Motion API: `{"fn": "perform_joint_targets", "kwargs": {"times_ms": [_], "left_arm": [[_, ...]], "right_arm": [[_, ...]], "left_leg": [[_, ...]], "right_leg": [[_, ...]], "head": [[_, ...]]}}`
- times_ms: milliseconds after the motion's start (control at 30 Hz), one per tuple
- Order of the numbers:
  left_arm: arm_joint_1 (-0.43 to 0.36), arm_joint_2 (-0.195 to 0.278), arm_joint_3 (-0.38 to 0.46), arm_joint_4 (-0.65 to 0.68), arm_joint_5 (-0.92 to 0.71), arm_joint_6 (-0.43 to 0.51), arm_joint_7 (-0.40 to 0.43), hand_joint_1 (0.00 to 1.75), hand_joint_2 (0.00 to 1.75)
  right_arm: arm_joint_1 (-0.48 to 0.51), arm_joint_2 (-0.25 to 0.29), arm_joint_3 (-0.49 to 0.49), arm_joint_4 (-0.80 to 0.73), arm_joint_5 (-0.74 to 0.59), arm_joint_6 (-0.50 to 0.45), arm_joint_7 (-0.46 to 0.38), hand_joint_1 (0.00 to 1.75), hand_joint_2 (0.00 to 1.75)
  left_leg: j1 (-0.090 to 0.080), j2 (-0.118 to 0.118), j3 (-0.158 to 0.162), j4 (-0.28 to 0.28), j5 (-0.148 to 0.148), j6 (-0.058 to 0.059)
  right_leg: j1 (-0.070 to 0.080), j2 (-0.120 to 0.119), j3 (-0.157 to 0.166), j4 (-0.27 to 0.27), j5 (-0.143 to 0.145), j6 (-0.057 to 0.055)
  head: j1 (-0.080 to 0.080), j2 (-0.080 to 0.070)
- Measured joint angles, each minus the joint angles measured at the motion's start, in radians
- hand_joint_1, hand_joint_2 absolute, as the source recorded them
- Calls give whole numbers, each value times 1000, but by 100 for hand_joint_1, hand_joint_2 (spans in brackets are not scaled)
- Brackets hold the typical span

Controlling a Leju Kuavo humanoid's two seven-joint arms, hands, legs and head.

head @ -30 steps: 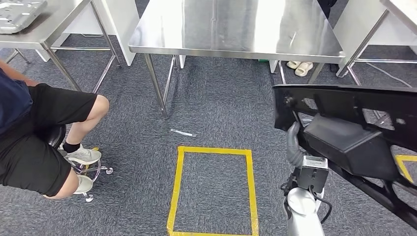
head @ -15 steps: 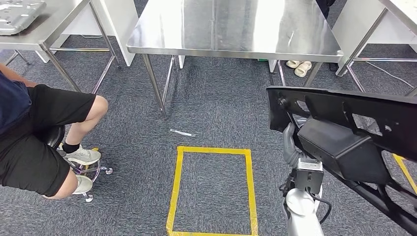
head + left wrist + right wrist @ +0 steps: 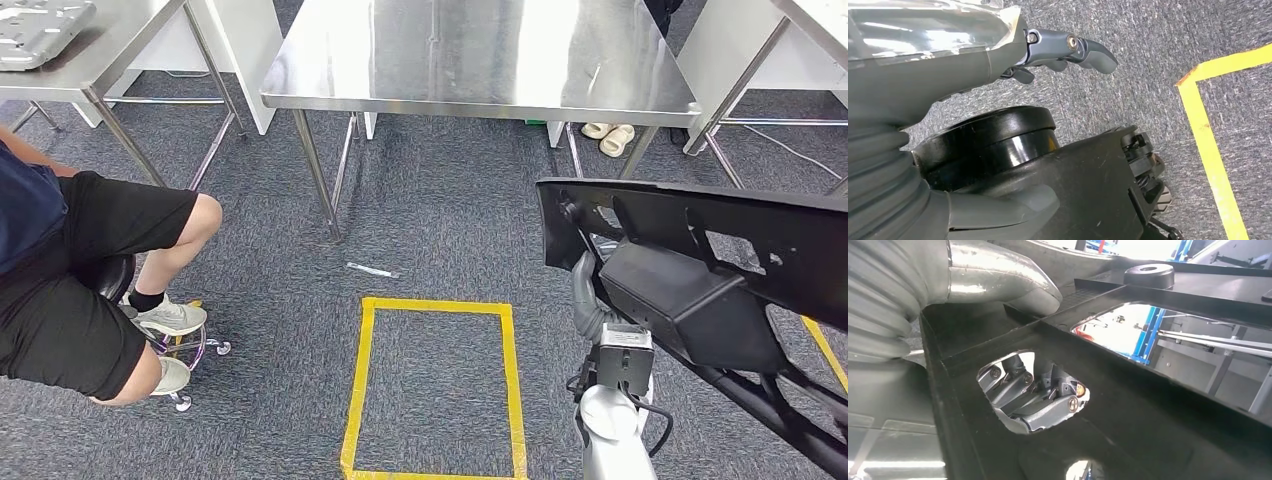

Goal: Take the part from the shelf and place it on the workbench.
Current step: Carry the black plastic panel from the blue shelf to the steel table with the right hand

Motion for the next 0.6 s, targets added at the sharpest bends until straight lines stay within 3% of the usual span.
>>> {"fn": "perform_joint_targets", "kwargs": {"times_ms": [400, 533, 600], "left_arm": [[-3, -12, 0, 24, 19, 19, -23, 0, 175], [-4, -15, 0, 31, 24, 20, -24, 0, 175], [-5, -18, 0, 33, 25, 21, -25, 0, 175]], "right_arm": [[9, 0, 6, -20, 35, 7, 19, 175, 175], [9, 1, 11, -21, 36, 7, 19, 175, 175], [8, 1, 13, -23, 37, 7, 18, 175, 175]], "left_leg": [[-3, 0, -3, 5, -4, 5], [-1, 0, -3, 1, -1, 16], [7, 1, 3, -9, 5, 24]], "right_leg": [[-6, 0, 0, -1, 2, 3], [-8, 0, -2, -2, 4, 10], [-7, 5, -21, 33, -14, 13]], "head": [[0, 0], [-1, 0], [1, 0]]}}
